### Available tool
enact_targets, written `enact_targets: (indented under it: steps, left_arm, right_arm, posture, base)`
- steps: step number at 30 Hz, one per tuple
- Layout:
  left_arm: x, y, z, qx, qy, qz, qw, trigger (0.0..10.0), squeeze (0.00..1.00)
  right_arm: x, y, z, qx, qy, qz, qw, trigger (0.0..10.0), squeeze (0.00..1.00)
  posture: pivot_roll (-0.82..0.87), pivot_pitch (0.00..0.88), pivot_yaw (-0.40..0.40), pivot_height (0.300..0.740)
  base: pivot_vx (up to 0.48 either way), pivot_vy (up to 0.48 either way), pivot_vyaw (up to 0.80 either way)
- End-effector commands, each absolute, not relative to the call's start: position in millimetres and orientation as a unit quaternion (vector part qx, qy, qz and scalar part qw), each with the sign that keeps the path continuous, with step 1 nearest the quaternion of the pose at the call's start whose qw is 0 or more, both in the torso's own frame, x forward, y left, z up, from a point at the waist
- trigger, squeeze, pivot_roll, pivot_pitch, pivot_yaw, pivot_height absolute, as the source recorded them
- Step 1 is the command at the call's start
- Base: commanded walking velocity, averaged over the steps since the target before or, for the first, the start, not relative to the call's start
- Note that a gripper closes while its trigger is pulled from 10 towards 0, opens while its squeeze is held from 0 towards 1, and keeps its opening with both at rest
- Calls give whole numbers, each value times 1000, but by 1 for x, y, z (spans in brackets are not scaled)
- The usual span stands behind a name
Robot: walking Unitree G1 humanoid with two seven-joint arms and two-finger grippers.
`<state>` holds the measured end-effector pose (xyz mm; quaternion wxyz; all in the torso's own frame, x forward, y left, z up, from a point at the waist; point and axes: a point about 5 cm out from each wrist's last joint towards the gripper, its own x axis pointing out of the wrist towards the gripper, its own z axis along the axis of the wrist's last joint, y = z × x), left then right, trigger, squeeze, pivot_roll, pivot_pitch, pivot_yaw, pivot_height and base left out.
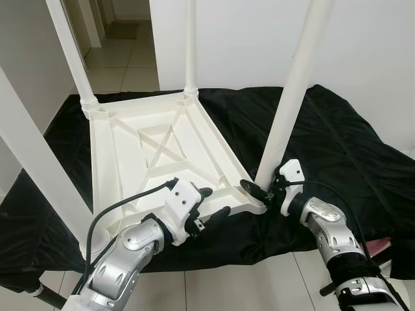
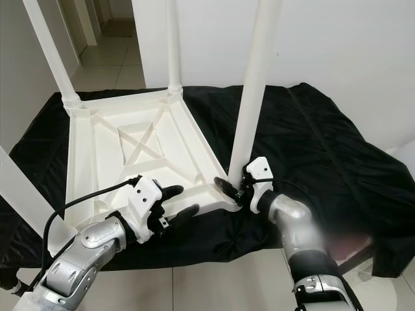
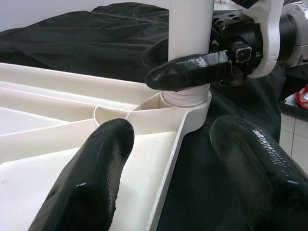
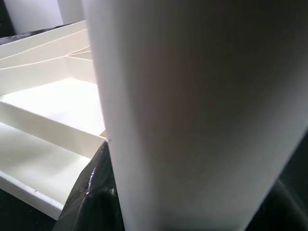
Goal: Building children table
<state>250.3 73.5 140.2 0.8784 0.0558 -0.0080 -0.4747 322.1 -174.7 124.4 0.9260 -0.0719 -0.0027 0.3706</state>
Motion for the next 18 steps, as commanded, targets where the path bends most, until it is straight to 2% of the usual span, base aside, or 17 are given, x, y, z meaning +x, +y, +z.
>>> enact_targets:
  steps: [1, 14, 16, 18]
  left_arm:
    - [250, 76, 138, 59, -5, -470, 881, 10000, 0]
    - [244, 76, 135, 61, 3, -478, 876, 10000, 0]
    - [244, 78, 135, 61, 4, -475, 878, 10000, 0]
    - [243, 78, 134, 60, 6, -474, 879, 10000, 0]
  right_arm:
    - [317, -172, 116, -67, 15, 388, 919, 10000, 0]
    - [308, -166, 113, -35, 3, 332, 943, 10000, 0]
    - [302, -159, 104, -26, 14, 270, 962, 10000, 0]
    - [299, -156, 102, -21, 13, 249, 968, 10000, 0]
  posture:
    - [-27, 0, 5, 740]
    - [-36, 0, 9, 740]
    - [-38, 0, 12, 740]
    - [-39, 0, 13, 740]
  base:
    - [0, 0, 0]
    - [0, 0, 0]
    - [0, 0, 0]
    - [0, 0, 0]
